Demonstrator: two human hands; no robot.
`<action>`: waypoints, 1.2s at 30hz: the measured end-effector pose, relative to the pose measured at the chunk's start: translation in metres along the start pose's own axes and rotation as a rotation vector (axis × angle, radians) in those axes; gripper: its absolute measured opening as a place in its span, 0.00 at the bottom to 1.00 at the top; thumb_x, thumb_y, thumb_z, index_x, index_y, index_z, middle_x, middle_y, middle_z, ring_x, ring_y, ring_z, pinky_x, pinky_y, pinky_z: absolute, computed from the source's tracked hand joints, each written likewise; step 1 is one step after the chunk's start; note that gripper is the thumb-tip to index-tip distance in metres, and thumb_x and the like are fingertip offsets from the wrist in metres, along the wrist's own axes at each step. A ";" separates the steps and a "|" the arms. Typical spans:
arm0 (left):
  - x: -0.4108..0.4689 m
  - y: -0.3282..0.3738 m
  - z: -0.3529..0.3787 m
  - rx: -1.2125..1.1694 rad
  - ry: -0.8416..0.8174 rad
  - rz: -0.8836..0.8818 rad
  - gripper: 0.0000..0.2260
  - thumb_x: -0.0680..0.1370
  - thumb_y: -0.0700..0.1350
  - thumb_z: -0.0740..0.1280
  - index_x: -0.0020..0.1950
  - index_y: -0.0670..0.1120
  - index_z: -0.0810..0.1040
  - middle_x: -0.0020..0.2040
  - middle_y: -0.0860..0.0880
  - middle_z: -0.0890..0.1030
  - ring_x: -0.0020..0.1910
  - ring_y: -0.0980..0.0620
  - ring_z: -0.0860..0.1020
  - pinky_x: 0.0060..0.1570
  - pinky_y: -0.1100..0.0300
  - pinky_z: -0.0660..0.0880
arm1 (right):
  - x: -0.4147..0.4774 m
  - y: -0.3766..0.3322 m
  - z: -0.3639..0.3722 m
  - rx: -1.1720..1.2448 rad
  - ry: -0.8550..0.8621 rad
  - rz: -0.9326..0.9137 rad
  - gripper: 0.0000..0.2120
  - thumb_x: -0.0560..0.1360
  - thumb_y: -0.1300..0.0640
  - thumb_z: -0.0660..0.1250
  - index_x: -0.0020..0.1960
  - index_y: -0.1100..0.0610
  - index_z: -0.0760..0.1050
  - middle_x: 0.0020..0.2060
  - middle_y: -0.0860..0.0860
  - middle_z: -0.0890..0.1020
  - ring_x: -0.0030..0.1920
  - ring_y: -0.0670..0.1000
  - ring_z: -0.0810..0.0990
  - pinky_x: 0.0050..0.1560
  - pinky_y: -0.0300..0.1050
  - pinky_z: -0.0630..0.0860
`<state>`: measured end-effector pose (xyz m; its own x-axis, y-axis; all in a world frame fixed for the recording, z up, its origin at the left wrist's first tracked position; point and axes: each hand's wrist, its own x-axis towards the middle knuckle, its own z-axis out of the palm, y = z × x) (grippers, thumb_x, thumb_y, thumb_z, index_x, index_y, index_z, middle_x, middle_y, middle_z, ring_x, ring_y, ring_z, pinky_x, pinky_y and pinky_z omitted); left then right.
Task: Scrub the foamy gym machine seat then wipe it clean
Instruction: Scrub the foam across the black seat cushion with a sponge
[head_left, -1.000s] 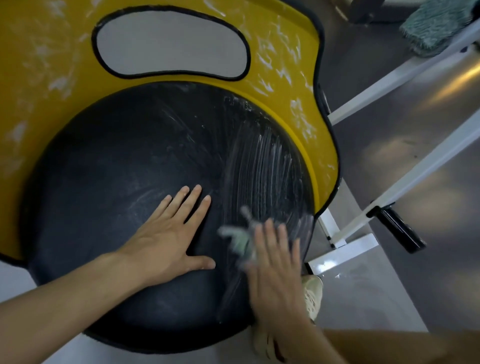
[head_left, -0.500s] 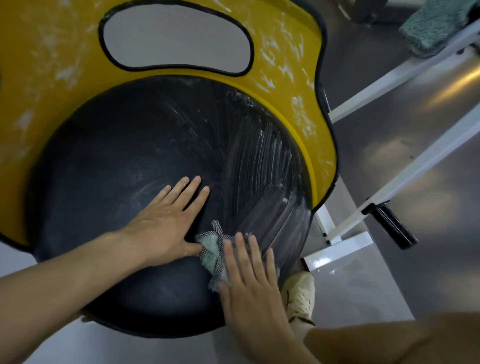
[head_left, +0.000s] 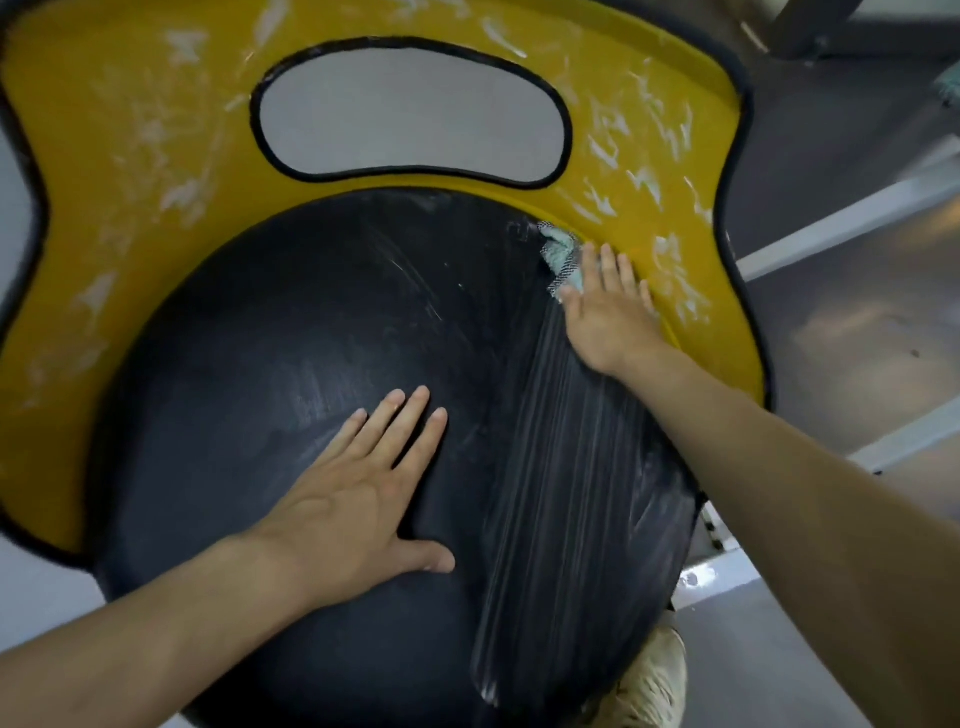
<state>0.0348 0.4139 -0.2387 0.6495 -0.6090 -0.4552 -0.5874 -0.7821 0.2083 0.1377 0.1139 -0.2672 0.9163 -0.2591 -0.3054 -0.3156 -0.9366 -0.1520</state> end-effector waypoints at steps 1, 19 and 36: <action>0.000 -0.001 -0.001 -0.001 -0.011 0.008 0.53 0.72 0.77 0.56 0.77 0.51 0.24 0.75 0.51 0.21 0.74 0.53 0.21 0.77 0.54 0.31 | -0.011 0.002 0.002 -0.007 0.011 -0.017 0.30 0.86 0.44 0.41 0.83 0.54 0.36 0.82 0.52 0.39 0.82 0.54 0.38 0.80 0.58 0.38; 0.000 0.001 -0.001 -0.111 0.066 0.003 0.52 0.74 0.75 0.57 0.77 0.52 0.24 0.74 0.52 0.20 0.74 0.52 0.22 0.78 0.54 0.32 | -0.120 0.017 0.043 -0.025 0.119 0.059 0.33 0.82 0.42 0.33 0.82 0.58 0.36 0.82 0.56 0.41 0.82 0.55 0.38 0.80 0.57 0.39; 0.013 -0.033 0.007 0.057 0.078 -0.048 0.50 0.70 0.79 0.53 0.79 0.43 0.64 0.79 0.41 0.63 0.78 0.44 0.62 0.68 0.47 0.59 | 0.073 -0.132 -0.002 -0.102 0.087 -0.356 0.29 0.86 0.44 0.41 0.83 0.56 0.42 0.83 0.53 0.46 0.82 0.54 0.43 0.80 0.56 0.39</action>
<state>0.0598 0.4328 -0.2579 0.7120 -0.5809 -0.3945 -0.5794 -0.8034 0.1373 0.2465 0.2184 -0.2670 0.9830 0.0719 -0.1691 0.0486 -0.9892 -0.1381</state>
